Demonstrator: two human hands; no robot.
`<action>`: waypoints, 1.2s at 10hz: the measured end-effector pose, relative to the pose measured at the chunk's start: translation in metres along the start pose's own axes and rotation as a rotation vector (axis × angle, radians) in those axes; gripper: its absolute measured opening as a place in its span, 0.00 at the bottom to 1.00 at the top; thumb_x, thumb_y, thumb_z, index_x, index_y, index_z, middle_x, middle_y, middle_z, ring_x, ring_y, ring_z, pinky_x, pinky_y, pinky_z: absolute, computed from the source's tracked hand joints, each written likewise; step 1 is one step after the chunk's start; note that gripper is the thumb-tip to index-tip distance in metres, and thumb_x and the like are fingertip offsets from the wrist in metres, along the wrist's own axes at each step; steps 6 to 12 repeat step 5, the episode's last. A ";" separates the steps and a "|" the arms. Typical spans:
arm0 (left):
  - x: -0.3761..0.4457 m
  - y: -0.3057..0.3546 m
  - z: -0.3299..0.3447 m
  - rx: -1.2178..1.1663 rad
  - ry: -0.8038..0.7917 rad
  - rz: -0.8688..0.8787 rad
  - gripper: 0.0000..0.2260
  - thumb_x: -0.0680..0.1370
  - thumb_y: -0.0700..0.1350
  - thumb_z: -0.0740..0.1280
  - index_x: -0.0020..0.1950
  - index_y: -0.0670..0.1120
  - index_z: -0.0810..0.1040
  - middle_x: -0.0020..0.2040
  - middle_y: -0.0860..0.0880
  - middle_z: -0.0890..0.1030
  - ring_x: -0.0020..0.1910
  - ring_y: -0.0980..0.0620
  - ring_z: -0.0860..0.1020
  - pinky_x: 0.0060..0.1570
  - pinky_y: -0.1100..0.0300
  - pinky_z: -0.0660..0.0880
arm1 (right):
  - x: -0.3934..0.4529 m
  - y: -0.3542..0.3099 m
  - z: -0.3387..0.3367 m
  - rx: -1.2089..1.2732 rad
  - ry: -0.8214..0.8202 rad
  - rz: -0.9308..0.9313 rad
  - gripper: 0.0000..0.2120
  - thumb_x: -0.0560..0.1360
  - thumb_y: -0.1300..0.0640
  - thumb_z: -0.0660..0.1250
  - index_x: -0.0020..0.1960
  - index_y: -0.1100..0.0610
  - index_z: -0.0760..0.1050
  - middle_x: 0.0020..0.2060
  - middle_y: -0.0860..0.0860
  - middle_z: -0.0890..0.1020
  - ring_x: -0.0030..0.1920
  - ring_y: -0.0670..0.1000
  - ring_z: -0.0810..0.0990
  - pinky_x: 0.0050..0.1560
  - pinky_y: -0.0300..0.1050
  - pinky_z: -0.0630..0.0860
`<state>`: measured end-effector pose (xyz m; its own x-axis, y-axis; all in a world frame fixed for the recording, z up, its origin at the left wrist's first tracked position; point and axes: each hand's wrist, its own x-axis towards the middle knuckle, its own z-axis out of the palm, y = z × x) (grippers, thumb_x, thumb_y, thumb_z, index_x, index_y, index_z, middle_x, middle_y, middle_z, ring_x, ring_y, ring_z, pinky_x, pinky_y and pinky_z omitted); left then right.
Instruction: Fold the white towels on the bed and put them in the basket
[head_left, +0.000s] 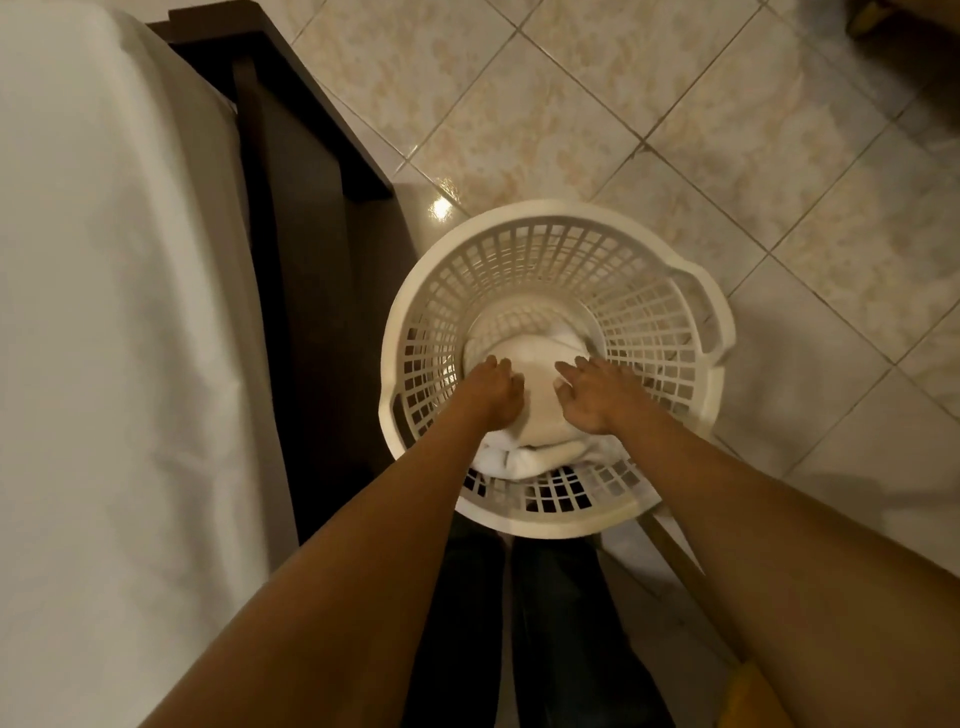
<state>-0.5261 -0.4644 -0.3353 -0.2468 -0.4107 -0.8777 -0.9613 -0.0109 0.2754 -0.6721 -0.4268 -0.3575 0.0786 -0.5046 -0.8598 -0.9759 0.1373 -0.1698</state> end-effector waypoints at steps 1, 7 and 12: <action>0.022 -0.005 0.020 0.039 -0.079 -0.023 0.23 0.84 0.48 0.47 0.75 0.36 0.56 0.76 0.36 0.58 0.75 0.39 0.59 0.74 0.47 0.58 | 0.005 0.005 0.012 -0.042 -0.135 0.026 0.25 0.81 0.47 0.40 0.77 0.51 0.50 0.77 0.53 0.52 0.77 0.54 0.47 0.75 0.60 0.46; -0.012 0.006 0.026 -0.087 -0.022 -0.093 0.26 0.83 0.51 0.46 0.78 0.39 0.48 0.79 0.39 0.47 0.78 0.42 0.50 0.76 0.43 0.52 | -0.038 0.009 -0.008 0.022 -0.034 0.028 0.25 0.81 0.47 0.41 0.76 0.53 0.52 0.76 0.54 0.56 0.77 0.55 0.51 0.75 0.58 0.47; -0.012 0.006 0.026 -0.087 -0.022 -0.093 0.26 0.83 0.51 0.46 0.78 0.39 0.48 0.79 0.39 0.47 0.78 0.42 0.50 0.76 0.43 0.52 | -0.038 0.009 -0.008 0.022 -0.034 0.028 0.25 0.81 0.47 0.41 0.76 0.53 0.52 0.76 0.54 0.56 0.77 0.55 0.51 0.75 0.58 0.47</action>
